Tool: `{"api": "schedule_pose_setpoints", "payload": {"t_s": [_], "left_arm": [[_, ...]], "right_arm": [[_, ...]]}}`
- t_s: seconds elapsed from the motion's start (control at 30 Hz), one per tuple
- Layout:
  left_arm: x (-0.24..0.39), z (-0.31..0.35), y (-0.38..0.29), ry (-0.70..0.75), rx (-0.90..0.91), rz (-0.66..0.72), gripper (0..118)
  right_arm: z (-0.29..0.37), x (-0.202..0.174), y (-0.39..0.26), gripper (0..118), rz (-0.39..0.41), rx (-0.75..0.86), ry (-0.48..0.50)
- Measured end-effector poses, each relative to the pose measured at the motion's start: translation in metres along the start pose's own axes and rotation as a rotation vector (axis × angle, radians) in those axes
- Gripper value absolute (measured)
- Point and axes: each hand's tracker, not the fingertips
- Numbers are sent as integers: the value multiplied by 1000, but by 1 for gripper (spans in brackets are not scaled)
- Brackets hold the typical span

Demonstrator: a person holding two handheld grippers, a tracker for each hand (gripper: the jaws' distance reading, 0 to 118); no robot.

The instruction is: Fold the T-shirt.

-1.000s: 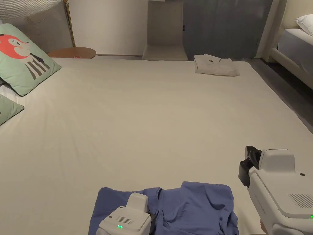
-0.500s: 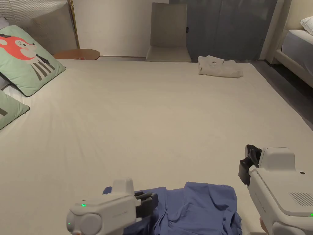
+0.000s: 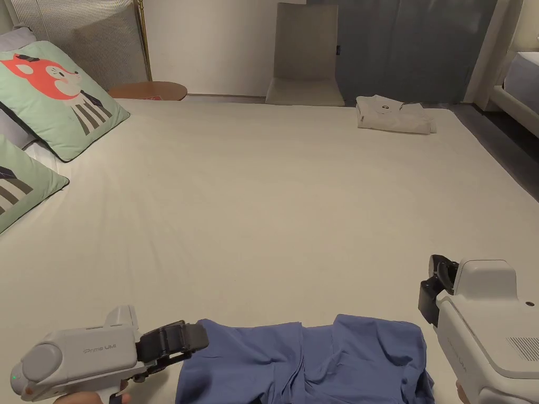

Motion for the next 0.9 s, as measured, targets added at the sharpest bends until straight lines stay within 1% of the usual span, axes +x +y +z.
{"api": "schedule_pose_setpoints", "payload": {"t_s": [0.07,0.17,0.23,0.3,0.37,0.43,0.47,0.5,0.53,0.57,0.6,0.63,0.73,0.8,0.87,0.9], "left_arm": [[-13,-4,-3,-14,-13,30,110],[-24,-13,-9,-115,-49,99,105],[-18,-19,-16,-139,-77,126,99],[-18,-27,-20,-137,-79,123,90],[-5,-27,-24,-161,-66,128,88],[3,-33,-26,-128,-73,109,77],[8,-34,-28,-111,-75,78,70],[2,-30,-23,-82,-67,46,56],[6,-30,-24,-30,-68,3,27],[9,-31,-26,15,-69,-47,10],[10,-30,-28,14,-70,-58,10],[-9,-30,-23,-9,-73,-39,10],[-9,-18,-20,-23,-48,-31,7],[-16,-11,-14,-9,-47,-31,7],[-19,4,-8,56,-23,-62,7],[-31,8,-1,72,-15,-65,7]], "right_arm": [[-2,-2,-1,1,1,-7,0],[-7,-3,-7,1,5,-15,1],[-7,-3,-8,1,10,-19,2],[-5,-3,-8,1,12,-23,0],[-6,-2,-8,1,15,-28,-5],[-6,0,-9,1,15,-32,-10],[-7,1,-9,1,13,-34,-12],[-7,1,-9,1,12,-34,-13],[-7,1,-10,1,11,-36,-14],[-8,1,-10,1,11,-35,-14],[-8,1,-10,1,11,-35,-12],[-9,0,-9,1,13,-34,-11],[-10,-1,-7,1,16,-32,-5],[-8,-4,-5,1,17,-27,-1],[-7,-6,-3,1,15,-22,7],[-7,-6,-3,1,14,-19,8]]}}
